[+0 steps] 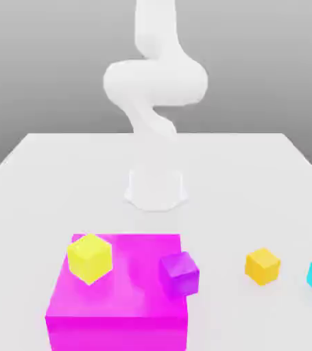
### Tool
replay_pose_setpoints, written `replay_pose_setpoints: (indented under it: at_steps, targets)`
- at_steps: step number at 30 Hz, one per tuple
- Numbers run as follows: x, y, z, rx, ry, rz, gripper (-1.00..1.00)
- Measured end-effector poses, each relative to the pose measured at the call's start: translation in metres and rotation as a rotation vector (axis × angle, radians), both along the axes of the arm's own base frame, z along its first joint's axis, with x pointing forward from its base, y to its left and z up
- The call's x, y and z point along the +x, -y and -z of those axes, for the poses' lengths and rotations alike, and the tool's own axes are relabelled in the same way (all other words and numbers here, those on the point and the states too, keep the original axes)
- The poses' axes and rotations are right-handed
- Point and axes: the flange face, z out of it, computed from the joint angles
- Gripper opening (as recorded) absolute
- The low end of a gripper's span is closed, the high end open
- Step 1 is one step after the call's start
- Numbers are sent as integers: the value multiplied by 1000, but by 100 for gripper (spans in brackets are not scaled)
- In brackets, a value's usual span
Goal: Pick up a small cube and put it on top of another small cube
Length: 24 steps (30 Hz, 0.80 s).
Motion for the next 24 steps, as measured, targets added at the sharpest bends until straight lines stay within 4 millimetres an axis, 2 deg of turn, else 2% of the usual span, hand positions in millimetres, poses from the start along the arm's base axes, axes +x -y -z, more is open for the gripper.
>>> replay_pose_setpoints:
  at_steps: [2, 5, 7, 10, 12, 15, 19, 21, 24]
  targets:
    - [24, -26, 48, -16, -74, -44, 0]
    - [45, -62, 118, -40, -174, -107, 0]
    - [50, -85, 164, -57, -239, -150, 0]
    - [47, -119, 234, -84, -337, -216, 0]
    - [38, -139, 280, -103, -401, -260, 0]
    - [15, -165, 346, -133, -498, -327, 0]
    - [-36, -194, 427, -177, -625, -428, 0]
    - [-59, -200, 460, -194, -678, -462, 0]
    - [-65, -201, 492, -194, -696, -468, 0]
